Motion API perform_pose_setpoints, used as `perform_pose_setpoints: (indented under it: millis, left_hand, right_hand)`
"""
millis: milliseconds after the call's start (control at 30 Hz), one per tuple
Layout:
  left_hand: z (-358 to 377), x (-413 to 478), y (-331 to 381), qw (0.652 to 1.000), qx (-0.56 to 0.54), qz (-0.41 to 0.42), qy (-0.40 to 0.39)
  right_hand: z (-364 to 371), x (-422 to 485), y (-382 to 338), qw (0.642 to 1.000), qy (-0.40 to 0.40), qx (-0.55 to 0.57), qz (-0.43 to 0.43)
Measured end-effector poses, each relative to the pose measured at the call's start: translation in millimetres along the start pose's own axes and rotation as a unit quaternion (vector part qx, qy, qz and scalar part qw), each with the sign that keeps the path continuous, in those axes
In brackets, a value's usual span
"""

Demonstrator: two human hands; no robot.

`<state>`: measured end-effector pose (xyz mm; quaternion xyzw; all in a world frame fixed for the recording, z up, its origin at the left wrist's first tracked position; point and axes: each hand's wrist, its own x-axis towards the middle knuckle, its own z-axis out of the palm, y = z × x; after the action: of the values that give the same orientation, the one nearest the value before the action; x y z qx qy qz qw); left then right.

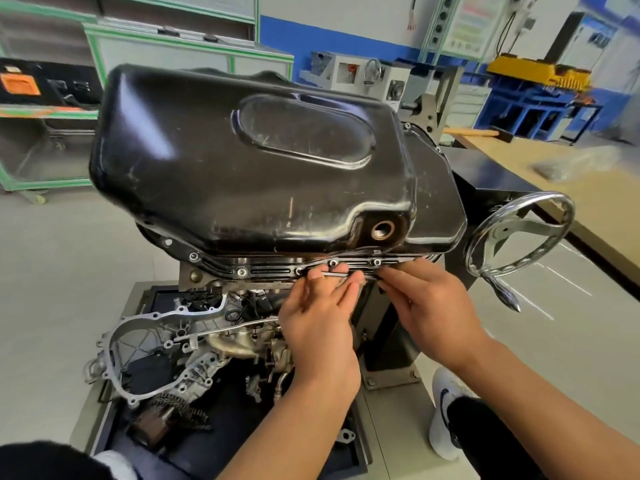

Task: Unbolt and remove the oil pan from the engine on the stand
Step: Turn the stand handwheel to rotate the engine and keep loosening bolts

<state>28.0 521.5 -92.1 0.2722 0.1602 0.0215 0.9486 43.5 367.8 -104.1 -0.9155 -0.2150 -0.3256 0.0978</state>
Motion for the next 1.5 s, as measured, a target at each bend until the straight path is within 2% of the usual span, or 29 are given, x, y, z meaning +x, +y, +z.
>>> perform_pose_setpoints:
  millis: [200,433,500,567,633,733,833,933,1067,1200,1333,1500]
  left_hand:
    - [8,5,-14,0.998,-0.020,0.049,0.021]
    - [7,4,-27,0.994,0.014,0.106,0.021]
    - [8,-4,-30,0.987,0.054,0.151,-0.003]
    - [7,-18,-35,0.973,0.086,0.203,-0.071]
    - [6,-22,-35,0.965,0.099,0.223,-0.100]
    - [0,-12,-27,0.948,0.156,0.263,-0.085]
    - [-7,-10,-26,0.905,0.285,0.293,-0.120]
    - [-16,-10,-27,0.854,0.418,0.261,-0.167]
    - [-20,-4,-18,0.814,0.497,0.237,-0.184]
    - [-21,4,-9,0.771,0.562,0.250,-0.164]
    - [-22,15,3,0.731,0.606,0.273,-0.156]
    - [-24,24,13,0.712,0.625,0.284,-0.147]
  right_hand:
    - [9,0,8,0.994,0.102,0.034,0.036]
    - [16,-15,12,0.990,0.119,0.081,-0.004]
    - [18,-16,12,0.987,0.129,0.096,0.008]
    - [20,-13,8,0.981,0.154,0.111,0.035]
    - [20,-11,3,0.977,0.167,0.121,0.047]
    - [16,-20,-9,0.980,0.121,0.153,0.046]
    - [13,-40,-29,0.960,0.018,0.258,0.110]
    - [12,-56,-40,0.913,-0.070,0.360,0.179]
    - [9,-61,-49,0.899,-0.154,0.367,0.184]
    - [14,-53,-61,0.875,-0.176,0.395,0.217]
    - [24,-42,-75,0.869,-0.158,0.411,0.227]
    - [39,-31,-92,0.846,-0.128,0.458,0.242]
